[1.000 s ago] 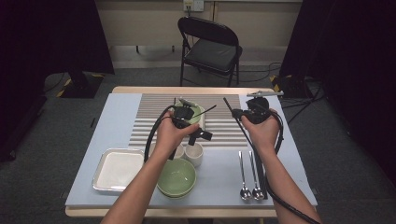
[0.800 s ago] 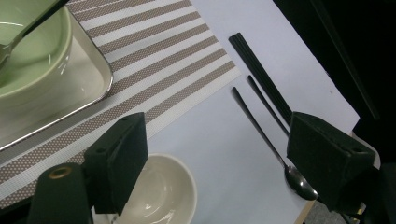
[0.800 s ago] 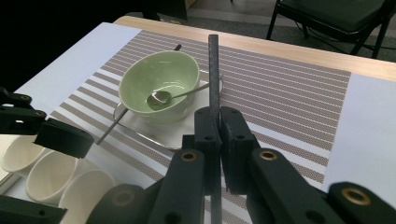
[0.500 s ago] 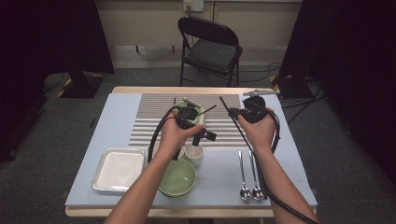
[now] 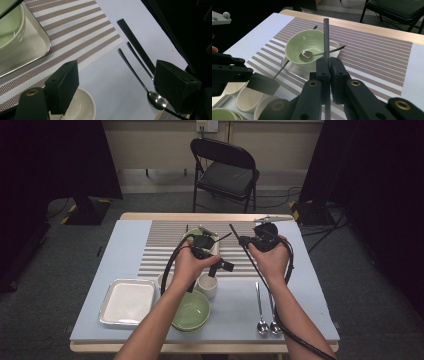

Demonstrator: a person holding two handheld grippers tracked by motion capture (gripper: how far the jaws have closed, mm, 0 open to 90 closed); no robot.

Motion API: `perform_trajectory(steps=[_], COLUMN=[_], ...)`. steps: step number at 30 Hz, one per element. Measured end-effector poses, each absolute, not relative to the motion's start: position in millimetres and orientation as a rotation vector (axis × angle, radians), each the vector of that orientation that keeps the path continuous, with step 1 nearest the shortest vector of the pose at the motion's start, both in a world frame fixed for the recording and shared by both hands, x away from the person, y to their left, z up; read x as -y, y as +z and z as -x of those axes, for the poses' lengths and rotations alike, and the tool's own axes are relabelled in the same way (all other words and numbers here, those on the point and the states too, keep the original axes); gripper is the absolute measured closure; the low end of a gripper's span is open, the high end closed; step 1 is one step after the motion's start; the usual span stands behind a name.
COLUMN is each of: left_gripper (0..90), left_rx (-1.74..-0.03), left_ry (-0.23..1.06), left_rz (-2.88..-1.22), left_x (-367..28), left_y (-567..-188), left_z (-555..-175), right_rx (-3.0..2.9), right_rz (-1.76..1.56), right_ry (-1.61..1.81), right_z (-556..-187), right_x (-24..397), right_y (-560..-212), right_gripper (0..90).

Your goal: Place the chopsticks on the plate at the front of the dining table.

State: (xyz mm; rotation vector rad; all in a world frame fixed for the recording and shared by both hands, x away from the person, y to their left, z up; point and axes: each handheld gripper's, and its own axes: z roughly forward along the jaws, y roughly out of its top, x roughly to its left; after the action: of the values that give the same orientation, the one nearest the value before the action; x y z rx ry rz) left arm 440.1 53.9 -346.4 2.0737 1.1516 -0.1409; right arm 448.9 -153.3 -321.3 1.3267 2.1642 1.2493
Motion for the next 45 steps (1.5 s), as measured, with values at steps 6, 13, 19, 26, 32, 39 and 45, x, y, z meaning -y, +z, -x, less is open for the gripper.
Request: perform_trajectory(steps=[6,13,19,26,32,39,45], left_gripper=[20.8,22.0,26.2,31.6,35.3,37.7,40.3], left_rx=[-1.158,-1.149,-1.135,-1.129,-1.133,-1.150,-1.157], left_ry=[-0.140,-0.151,-0.163,-0.179,-0.192,-0.201,-0.198], left_rz=[-2.064,-2.058,-2.073,-2.069,-2.079,-2.046,-2.031], left_x=[-51.3,-44.3,-39.9,-37.3,-33.2,-31.0,-31.5], left_y=[-345.4,-345.6,-346.5,-345.6,-344.9,-345.3,-346.0], left_z=[-438.9,-437.2,-436.3,-435.8,-434.3,-433.0,-432.9], right_rx=[-2.168,-2.175,-2.183,-2.182,-2.185,-2.185,-2.188], right_rz=[-1.318,-1.317,-1.318,-1.318,-1.310,-1.305,-1.309], right_ry=[1.255,1.265,1.263,1.260,1.262,1.257,1.262], right_z=[-448.5,-449.1,-449.7,-449.8,-449.3,-448.7,-448.6], right_x=[148.3,144.8,141.6,140.1,137.4,134.6,133.3], right_y=[-320.9,-322.2,-324.0,-324.4,-323.3,-321.8,-323.4], right_gripper=[86.4,86.3,86.3,86.3,86.3,86.3,86.3])
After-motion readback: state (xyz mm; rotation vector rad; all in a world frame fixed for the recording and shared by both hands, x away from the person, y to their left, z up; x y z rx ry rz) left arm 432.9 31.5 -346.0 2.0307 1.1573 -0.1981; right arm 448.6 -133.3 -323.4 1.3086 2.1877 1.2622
